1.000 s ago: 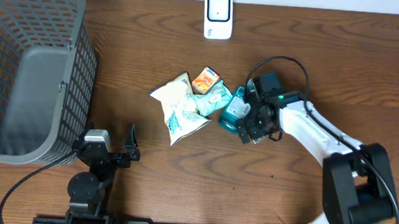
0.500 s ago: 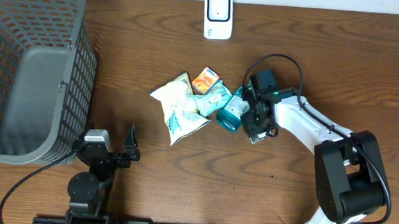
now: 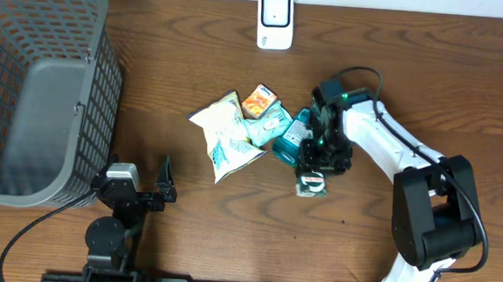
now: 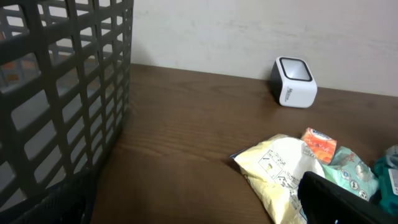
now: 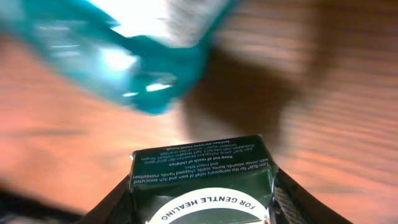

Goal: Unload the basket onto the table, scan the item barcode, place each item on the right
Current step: 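Grasp the green Zam-Buk box with the right gripper and lift it, then carry the green box to the white scanner and hold it there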

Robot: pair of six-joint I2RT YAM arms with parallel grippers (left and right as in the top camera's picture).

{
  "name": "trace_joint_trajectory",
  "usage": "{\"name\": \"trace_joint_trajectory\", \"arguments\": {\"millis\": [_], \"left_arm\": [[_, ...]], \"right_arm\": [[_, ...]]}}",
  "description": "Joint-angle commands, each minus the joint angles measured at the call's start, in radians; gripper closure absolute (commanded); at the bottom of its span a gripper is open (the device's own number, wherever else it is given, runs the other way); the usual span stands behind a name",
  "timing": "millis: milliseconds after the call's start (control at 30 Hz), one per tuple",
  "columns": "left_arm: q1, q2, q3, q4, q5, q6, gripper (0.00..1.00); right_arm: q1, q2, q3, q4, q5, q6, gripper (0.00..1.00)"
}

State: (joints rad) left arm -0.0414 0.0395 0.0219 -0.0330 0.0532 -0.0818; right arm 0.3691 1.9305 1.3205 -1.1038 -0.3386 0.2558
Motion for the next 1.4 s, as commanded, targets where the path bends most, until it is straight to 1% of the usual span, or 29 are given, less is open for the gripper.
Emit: {"name": "trace_joint_trajectory", "arguments": {"millis": [0, 100, 200, 400, 567, 733, 833, 933, 1100, 1167, 1233, 1267, 1367], "left_arm": [[-0.002, -0.003, -0.018, -0.033, -0.002, -0.005, 0.02], [-0.002, -0.003, -0.018, -0.033, -0.002, -0.005, 0.03], [-0.002, -0.003, -0.018, -0.033, -0.002, -0.005, 0.02], [-0.002, -0.003, -0.018, -0.033, -0.002, -0.005, 0.02], [-0.002, -0.003, -0.018, -0.033, -0.002, -0.005, 0.02], [-0.002, -0.003, -0.018, -0.033, -0.002, -0.005, 0.02], [-0.002, -0.003, -0.018, -0.033, -0.002, -0.005, 0.02], [-0.002, -0.003, -0.018, -0.033, -0.002, -0.005, 0.02], [-0.002, -0.003, -0.018, -0.033, -0.002, -0.005, 0.02], [-0.002, -0.003, -0.018, -0.033, -0.002, -0.005, 0.02], [-0.002, -0.003, -0.018, -0.033, -0.002, -0.005, 0.02], [-0.002, -0.003, -0.018, -0.033, -0.002, -0.005, 0.02], [-0.002, -0.003, -0.018, -0.033, -0.002, -0.005, 0.02]], "right_arm": [[0.003, 0.005, 0.037, -0.029, -0.228, 0.028, 0.69], [0.003, 0.005, 0.038, -0.071, -0.38, 0.028, 0.69], [0.003, 0.005, 0.038, -0.099, -0.451, 0.027, 0.69], [0.003, 0.005, 0.038, -0.146, -0.458, 0.028, 0.69], [0.003, 0.005, 0.038, -0.146, -0.458, 0.028, 0.69], [0.003, 0.005, 0.038, -0.074, -0.458, 0.03, 0.69], [0.003, 0.005, 0.039, -0.002, -0.458, 0.089, 0.71], [0.003, 0.005, 0.042, 0.077, -0.457, 0.1, 0.75], [-0.005, 0.005, 0.062, 0.293, -0.457, 0.121, 0.76], [-0.013, 0.005, 0.082, 0.417, -0.457, 0.142, 0.75], [-0.016, 0.005, 0.093, 0.561, -0.441, 0.141, 0.71], [-0.016, 0.005, 0.093, 0.668, -0.401, 0.141, 0.69], [-0.011, 0.005, 0.093, 0.849, -0.246, 0.14, 0.67]]}}
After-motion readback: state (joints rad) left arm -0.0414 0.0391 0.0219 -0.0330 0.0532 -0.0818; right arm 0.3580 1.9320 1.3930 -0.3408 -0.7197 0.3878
